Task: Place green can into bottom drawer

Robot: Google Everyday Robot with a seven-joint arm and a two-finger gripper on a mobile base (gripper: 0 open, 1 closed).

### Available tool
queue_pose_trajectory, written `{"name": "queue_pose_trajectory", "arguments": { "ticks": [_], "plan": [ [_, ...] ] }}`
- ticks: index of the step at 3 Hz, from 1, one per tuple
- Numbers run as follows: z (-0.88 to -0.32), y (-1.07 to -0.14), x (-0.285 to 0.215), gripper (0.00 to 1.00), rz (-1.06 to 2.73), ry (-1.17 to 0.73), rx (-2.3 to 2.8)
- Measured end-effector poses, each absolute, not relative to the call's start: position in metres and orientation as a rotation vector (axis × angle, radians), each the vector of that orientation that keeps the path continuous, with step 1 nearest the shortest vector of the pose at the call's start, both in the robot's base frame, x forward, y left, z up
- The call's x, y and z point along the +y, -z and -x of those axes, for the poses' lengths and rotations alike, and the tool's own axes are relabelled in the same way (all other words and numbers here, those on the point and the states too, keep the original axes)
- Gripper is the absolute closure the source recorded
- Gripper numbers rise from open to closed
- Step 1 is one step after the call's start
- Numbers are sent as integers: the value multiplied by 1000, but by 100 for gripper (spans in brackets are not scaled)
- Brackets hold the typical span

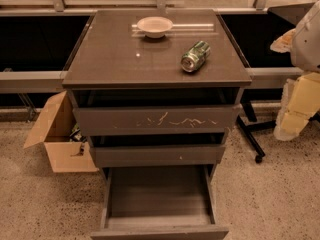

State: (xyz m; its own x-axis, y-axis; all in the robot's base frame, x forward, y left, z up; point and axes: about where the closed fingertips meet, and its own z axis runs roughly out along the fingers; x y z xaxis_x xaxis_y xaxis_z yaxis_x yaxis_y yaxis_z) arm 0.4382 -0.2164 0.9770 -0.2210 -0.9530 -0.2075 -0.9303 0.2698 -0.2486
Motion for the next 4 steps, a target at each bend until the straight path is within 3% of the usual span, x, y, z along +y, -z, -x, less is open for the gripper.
{"name": "queue_pose_trajectory", "arguments": {
  "ticks": [2, 4],
  "plan": [
    [-450, -981, -218, 0, 1742, 76, 2157],
    [-500, -982, -217, 0, 1863, 32, 1943]
  ]
}}
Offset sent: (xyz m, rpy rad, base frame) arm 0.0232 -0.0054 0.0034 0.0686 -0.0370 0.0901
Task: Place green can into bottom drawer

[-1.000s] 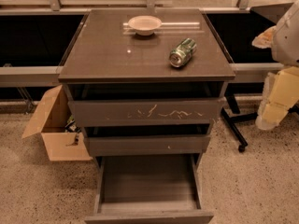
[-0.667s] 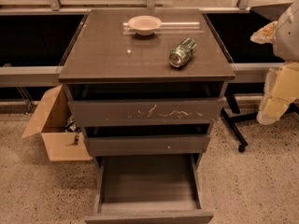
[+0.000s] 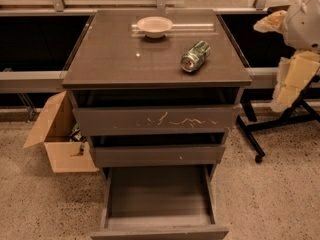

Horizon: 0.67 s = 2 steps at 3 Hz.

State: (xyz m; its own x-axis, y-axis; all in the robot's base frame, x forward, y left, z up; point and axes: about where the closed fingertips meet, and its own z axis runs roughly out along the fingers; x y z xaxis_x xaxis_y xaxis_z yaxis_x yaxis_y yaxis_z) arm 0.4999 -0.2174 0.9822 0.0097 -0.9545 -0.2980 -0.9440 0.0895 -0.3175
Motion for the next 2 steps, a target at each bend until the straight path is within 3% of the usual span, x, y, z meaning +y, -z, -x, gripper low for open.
{"name": "queue_pose_trajectory", "arguments": {
  "ticks": [2],
  "plan": [
    [-575, -959, -183, 0, 1837, 27, 1877]
  ]
}}
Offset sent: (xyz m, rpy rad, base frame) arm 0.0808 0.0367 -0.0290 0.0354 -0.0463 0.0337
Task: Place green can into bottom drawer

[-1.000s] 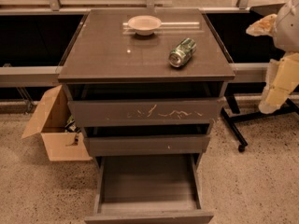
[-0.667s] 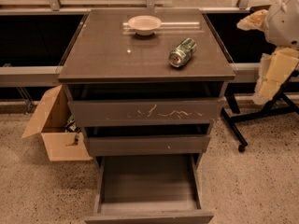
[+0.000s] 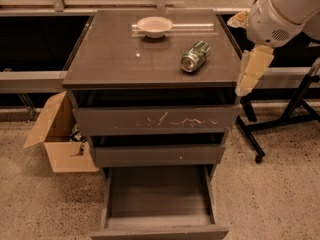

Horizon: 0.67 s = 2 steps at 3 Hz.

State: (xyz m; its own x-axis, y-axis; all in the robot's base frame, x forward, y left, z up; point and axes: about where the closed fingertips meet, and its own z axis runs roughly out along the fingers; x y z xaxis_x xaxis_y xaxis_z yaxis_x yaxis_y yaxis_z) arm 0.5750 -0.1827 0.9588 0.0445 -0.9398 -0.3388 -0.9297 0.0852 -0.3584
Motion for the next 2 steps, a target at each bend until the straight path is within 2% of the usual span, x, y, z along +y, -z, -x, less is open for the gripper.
{"name": "queue_pose_trajectory", "arguments": {
  "ticks": [2],
  "plan": [
    [-587, -959, -180, 0, 1825, 50, 1827]
  ]
}}
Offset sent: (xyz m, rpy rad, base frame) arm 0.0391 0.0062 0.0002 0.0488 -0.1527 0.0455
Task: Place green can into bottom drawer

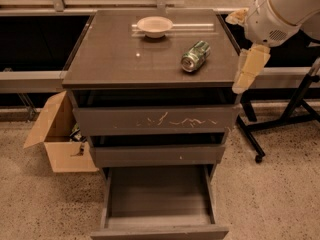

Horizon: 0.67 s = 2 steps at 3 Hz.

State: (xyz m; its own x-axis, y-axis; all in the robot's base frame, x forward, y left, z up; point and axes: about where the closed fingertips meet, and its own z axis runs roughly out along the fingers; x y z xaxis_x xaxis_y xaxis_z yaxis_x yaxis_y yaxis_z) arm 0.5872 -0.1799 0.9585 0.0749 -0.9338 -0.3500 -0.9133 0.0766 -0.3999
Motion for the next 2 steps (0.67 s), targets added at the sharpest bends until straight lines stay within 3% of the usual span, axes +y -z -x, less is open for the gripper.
{"name": "queue_pose_trajectory", "arguments": {
  "ticks": [2],
  "plan": [
    [-630, -954, -169, 0, 1827, 100, 1660]
  ]
}}
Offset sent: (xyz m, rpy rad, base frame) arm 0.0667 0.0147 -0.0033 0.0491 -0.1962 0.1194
